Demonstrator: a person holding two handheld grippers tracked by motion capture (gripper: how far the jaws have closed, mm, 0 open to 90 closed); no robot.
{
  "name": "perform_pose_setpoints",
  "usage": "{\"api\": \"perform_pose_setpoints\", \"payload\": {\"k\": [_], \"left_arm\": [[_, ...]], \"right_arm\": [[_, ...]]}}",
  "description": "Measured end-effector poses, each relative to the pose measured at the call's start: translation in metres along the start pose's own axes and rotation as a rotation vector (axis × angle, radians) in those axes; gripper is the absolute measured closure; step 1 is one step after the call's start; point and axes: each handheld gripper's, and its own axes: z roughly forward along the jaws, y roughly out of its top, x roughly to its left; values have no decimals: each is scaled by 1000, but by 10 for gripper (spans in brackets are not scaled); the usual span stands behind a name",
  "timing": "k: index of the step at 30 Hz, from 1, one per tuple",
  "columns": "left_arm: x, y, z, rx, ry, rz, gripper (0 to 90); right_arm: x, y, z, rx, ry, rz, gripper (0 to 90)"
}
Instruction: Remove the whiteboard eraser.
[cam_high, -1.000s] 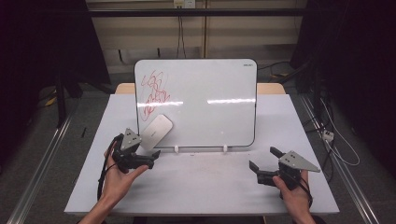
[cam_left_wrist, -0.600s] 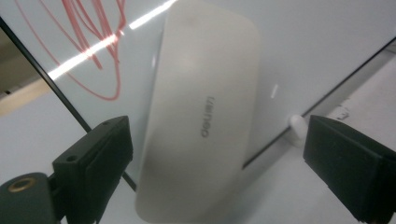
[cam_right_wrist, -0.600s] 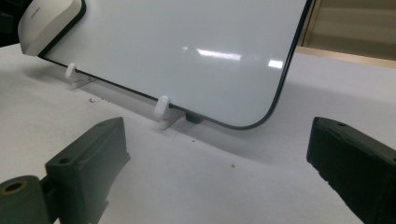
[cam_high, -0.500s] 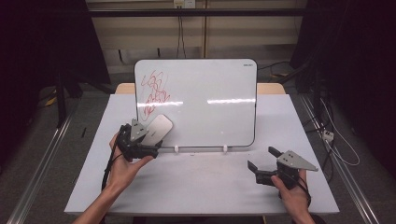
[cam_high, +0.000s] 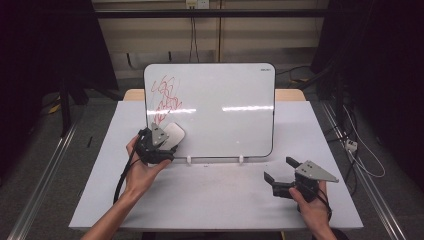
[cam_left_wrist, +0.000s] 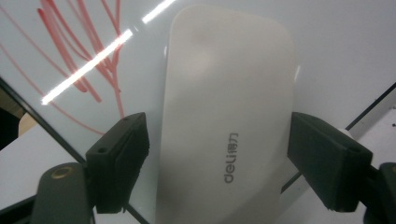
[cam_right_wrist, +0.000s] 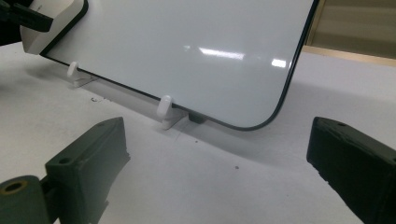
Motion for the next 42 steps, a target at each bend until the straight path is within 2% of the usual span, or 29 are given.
{"api": "perform_pose_setpoints", "payload": {"k": [2,5,9,12,16,21,28,42], "left_arm": [[-1,0,1,6,-3,7,220],[-5,0,2,29,10,48,231],[-8,0,5,28,33,68,238],[-10,1,6,45,58,106,256],[-9,1,7,39,70,92,293],[-12,1,8,47,90,103,299],[-13,0,8,30,103,90,305],[-11,0,7,24,90,83,308]], "right_arm": [[0,0,0,0,0,4,50],[-1,0,-1,-2,-2,2,50],[0,0,0,1,4,-1,50],[1,0,0,6,6,1,50],[1,0,1,3,5,0,50],[1,0,1,6,8,-3,51],[1,0,1,6,10,-4,51],[1,-1,1,9,9,-4,51]]}}
